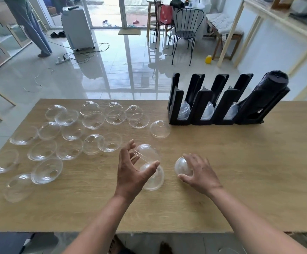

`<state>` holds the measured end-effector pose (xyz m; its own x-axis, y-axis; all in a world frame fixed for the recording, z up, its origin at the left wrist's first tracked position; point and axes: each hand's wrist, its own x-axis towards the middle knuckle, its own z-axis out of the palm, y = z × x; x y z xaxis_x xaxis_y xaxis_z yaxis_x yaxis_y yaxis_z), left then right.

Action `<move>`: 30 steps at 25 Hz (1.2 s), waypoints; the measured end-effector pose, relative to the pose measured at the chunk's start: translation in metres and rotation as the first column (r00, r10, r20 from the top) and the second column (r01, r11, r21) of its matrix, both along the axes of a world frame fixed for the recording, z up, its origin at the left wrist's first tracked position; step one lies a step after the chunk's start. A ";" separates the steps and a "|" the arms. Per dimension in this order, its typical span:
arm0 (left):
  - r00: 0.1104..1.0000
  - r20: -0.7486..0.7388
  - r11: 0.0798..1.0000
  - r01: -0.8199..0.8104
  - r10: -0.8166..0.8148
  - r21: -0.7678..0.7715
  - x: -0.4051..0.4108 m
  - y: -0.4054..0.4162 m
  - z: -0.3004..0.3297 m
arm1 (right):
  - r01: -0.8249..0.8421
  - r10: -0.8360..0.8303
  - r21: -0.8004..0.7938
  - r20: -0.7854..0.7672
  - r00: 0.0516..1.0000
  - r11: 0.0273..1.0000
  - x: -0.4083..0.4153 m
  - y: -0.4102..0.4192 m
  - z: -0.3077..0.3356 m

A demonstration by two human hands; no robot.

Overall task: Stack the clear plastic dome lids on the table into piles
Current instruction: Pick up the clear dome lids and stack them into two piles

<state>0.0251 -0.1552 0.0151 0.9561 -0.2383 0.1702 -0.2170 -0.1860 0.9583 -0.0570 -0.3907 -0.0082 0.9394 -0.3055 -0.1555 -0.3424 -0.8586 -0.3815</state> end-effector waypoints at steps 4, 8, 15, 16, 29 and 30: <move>0.999 0.017 0.999 -0.030 0.029 0.026 -0.006 0.005 -0.028 | 0.009 -0.010 0.035 0.034 0.999 0.999 -0.003 -0.006 -0.016; 0.996 0.088 0.977 0.003 -0.023 0.215 -0.017 0.009 -0.051 | -0.001 -0.001 0.062 0.037 0.999 0.998 -0.003 -0.008 -0.020; 0.956 0.272 0.913 -0.014 -0.107 0.407 -0.025 0.020 -0.087 | -0.029 0.025 0.077 0.057 0.998 0.997 0.003 -0.012 -0.021; 0.956 0.274 0.909 -0.018 -0.107 0.417 -0.024 0.019 -0.089 | -0.033 0.028 0.076 0.062 0.998 0.997 0.003 -0.012 -0.021; 0.966 0.199 0.804 0.014 -0.163 0.594 -0.005 0.007 -0.101 | -0.020 0.008 0.128 0.089 0.996 0.992 0.012 -0.018 -0.024; 0.966 0.188 0.800 0.028 -0.175 0.600 -0.005 0.007 -0.102 | -0.020 0.008 0.133 0.086 0.996 0.991 0.013 -0.019 -0.025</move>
<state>0.0206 -0.1483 -0.0871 0.8739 -0.4557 0.1691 -0.4595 -0.6611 0.5932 -0.0444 -0.4100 -0.0331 0.9550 -0.2742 -0.1134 -0.2922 -0.8027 -0.5199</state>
